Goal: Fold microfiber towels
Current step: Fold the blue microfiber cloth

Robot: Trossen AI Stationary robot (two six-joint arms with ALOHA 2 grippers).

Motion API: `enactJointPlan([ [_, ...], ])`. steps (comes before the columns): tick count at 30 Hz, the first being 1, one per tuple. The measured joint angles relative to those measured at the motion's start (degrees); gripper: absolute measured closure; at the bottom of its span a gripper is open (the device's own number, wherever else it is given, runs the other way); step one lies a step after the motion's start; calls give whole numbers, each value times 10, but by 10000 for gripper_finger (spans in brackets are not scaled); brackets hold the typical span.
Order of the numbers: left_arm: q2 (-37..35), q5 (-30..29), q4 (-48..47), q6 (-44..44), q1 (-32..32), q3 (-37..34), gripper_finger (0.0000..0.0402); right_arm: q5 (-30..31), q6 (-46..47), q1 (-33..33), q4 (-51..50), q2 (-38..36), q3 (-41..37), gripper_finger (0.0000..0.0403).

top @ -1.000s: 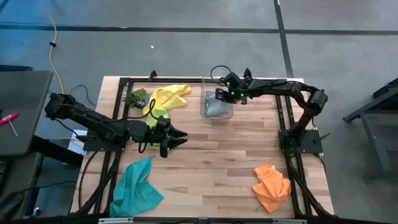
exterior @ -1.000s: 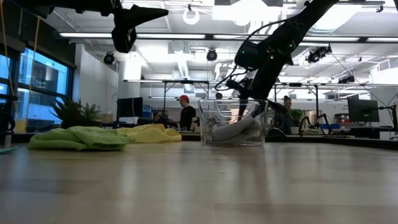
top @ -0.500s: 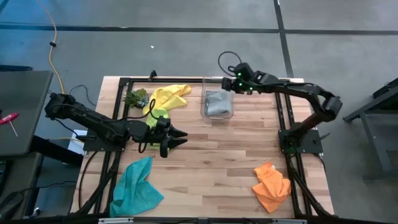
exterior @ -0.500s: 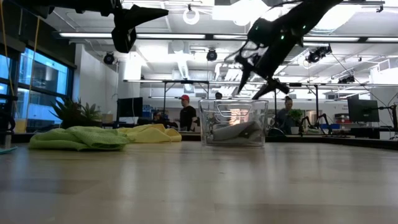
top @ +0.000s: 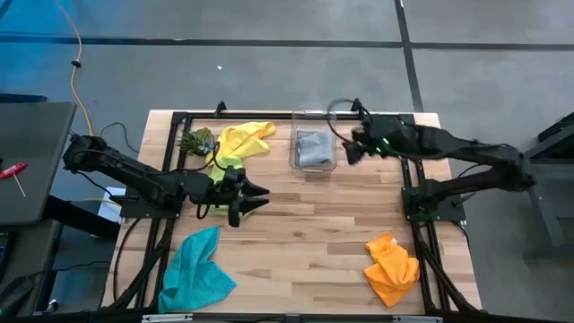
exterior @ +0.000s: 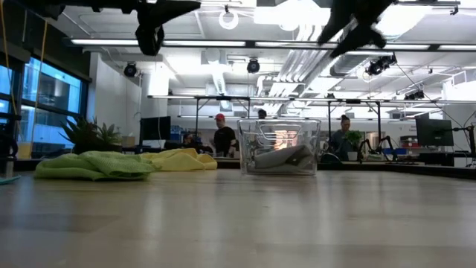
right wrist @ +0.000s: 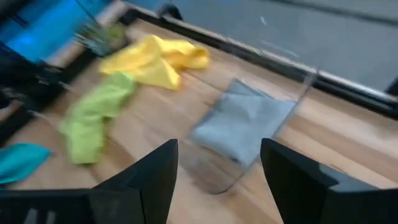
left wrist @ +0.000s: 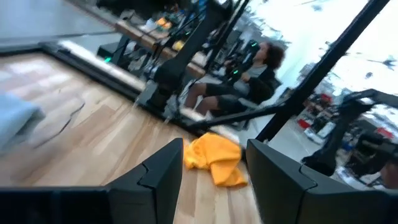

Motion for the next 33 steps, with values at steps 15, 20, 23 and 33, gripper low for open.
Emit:
enactJointPlan([
  [15,-148,21,-7,91,80,5,234,172,-36,290,554,-146,-314,181],
  [20,-150,20,-7,92,83,5,234,172,-103,290,557,-145,-306,181],
  [23,-143,20,-7,92,83,5,234,172,-156,290,558,-145,-298,181],
  [33,-131,19,-7,88,82,5,234,162,-221,290,559,-145,-287,181],
])
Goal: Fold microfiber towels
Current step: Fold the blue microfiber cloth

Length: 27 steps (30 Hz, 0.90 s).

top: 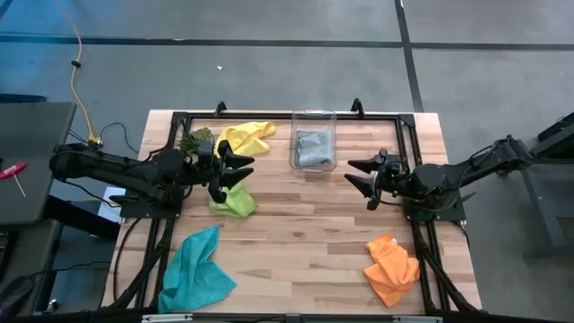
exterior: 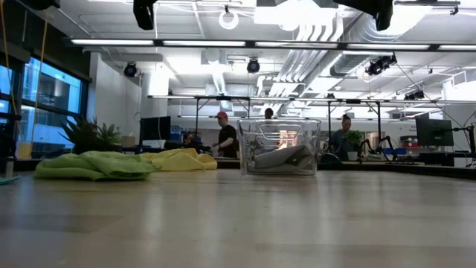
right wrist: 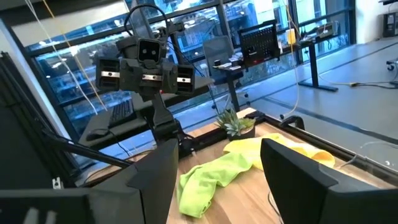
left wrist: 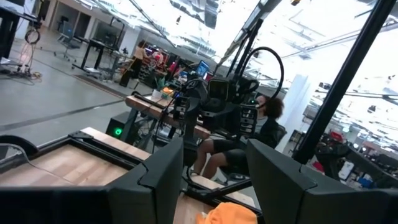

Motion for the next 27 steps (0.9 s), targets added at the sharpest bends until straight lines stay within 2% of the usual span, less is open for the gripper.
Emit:
enactJointPlan([
  [15,0,3,0,-7,-2,0,234,-2,0,0,0,0,0,181],
  [27,0,1,-31,-6,-37,0,234,-2,0,0,1,0,0,181],
])
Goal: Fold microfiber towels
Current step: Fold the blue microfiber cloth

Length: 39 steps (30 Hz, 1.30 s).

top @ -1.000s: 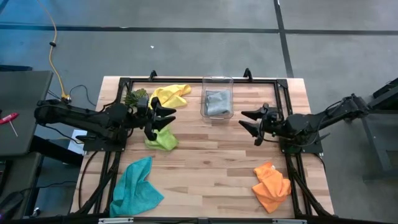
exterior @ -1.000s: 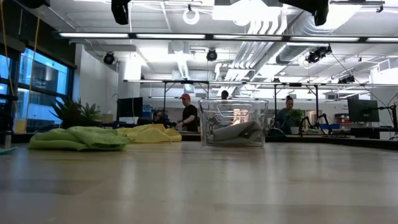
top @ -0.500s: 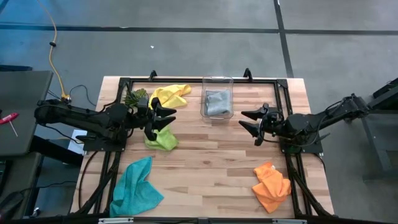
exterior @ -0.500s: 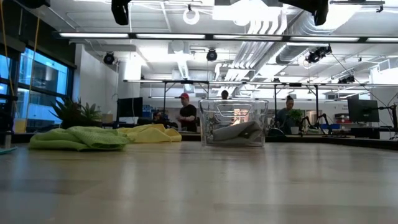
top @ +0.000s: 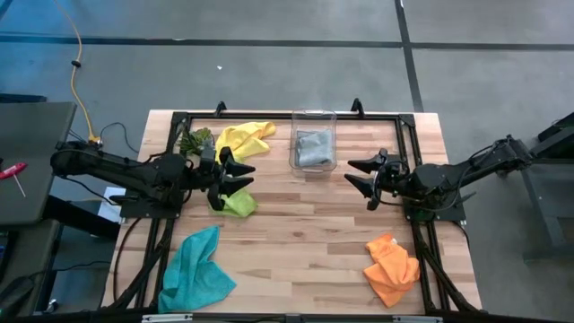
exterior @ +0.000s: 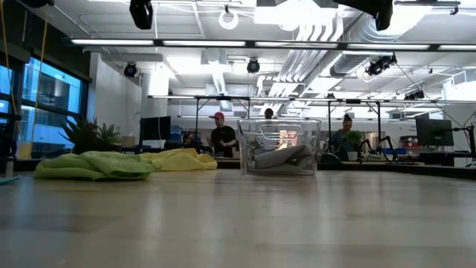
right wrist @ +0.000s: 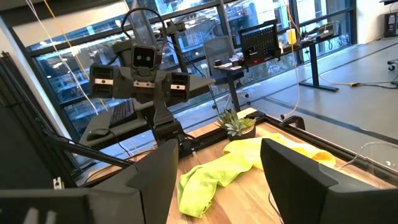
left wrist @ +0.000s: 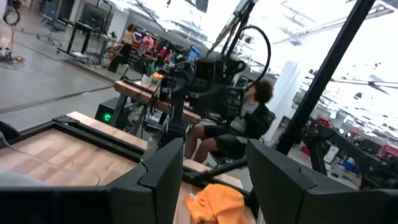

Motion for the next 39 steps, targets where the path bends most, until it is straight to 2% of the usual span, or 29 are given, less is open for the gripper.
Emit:
enactJointPlan([
  [15,0,2,-74,0,-86,5,234,0,1,0,0,0,0,181],
  [23,11,3,-312,40,-134,106,234,0,0,0,0,0,0,181],
  [27,27,6,-343,50,-144,137,234,0,0,0,0,0,0,181],
  [30,46,37,-378,54,-150,159,234,0,0,0,0,0,0,181],
  [34,84,82,-486,60,-166,192,234,0,0,0,0,0,0,181],
  [39,143,139,-612,14,-215,217,234,0,6,0,-1,0,0,181],
])
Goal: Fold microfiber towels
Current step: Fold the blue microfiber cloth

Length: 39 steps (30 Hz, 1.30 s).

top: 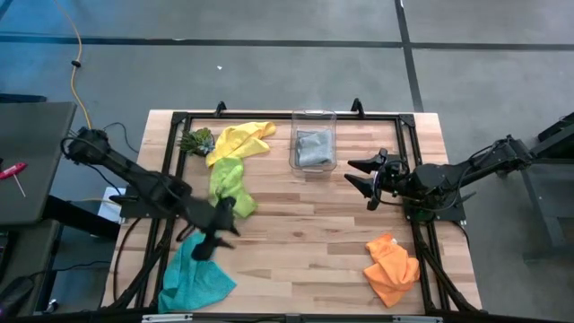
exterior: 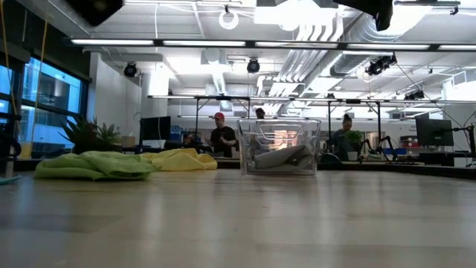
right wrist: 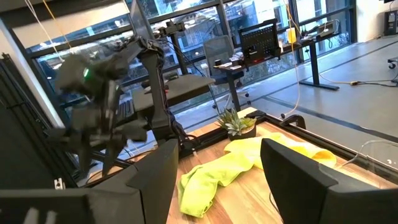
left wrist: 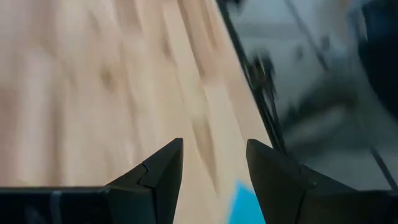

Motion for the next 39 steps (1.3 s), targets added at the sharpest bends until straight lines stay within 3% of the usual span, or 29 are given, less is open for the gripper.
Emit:
enactJointPlan([
  [7,87,-7,-73,-56,-133,-2,234,0,0,0,-1,0,0,181],
  [14,163,-78,8,-51,-229,-37,234,0,1,0,-6,0,0,181],
  [25,250,-60,125,51,-194,-38,234,0,25,0,-18,0,1,181],
  [39,256,-20,129,137,-134,-38,234,0,24,0,-20,0,1,181],
])
